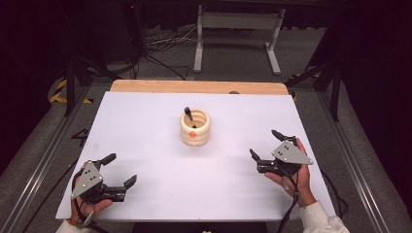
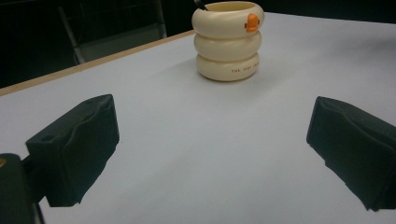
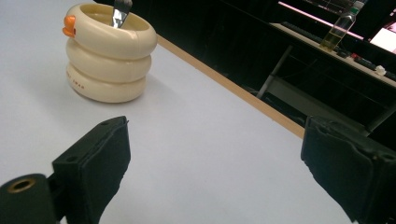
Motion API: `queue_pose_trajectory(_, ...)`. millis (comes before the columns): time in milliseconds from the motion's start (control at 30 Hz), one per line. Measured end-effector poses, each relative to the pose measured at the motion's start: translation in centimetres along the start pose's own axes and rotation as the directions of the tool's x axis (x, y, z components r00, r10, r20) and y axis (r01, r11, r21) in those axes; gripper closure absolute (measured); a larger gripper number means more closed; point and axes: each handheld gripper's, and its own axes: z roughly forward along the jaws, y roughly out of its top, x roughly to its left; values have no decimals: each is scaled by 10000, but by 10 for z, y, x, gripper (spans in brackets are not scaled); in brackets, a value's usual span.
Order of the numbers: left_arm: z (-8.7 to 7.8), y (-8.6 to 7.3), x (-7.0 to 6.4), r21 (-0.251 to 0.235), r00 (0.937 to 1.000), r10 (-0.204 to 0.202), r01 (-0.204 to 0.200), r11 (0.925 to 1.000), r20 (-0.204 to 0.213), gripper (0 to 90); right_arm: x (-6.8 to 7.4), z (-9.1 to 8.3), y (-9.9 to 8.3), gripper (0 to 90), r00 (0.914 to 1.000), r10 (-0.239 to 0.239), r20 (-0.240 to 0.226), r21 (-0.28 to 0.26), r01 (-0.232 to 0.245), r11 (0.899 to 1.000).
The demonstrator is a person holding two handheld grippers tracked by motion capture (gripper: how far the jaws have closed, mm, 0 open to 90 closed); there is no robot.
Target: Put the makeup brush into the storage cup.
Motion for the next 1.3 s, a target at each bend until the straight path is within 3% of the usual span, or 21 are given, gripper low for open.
queue_pose_trajectory(133,0,0,0,8,10000,30,-30,10000,6,31,1,-4,-4,89,9997,-201,102,94,200,9998)
queue_pose_trajectory(433,1,0,0,50,10000,39,-39,10000,14,31,-1,-17,-16,85,10000,-2,27,206,2,9998)
queue_pose_trajectory(500,1,0,0,79,10000,11,-11,10000,-2,31,-1,-19,-18,84,9998,-167,85,297,164,9994)
queue_pose_trajectory(1033,4,2,-2,112,9999,127,-128,9999,58,32,0,-37,-53,83,9998,121,153,825,-134,9965)
queue_pose_trajectory(1267,6,2,-2,126,9998,172,-173,9998,89,32,-3,-52,-68,80,9981,585,170,521,-593,9969)
queue_pose_trajectory(1300,6,3,-2,125,9998,179,-180,9998,79,32,-5,-55,-70,78,9963,848,103,393,-851,9956)
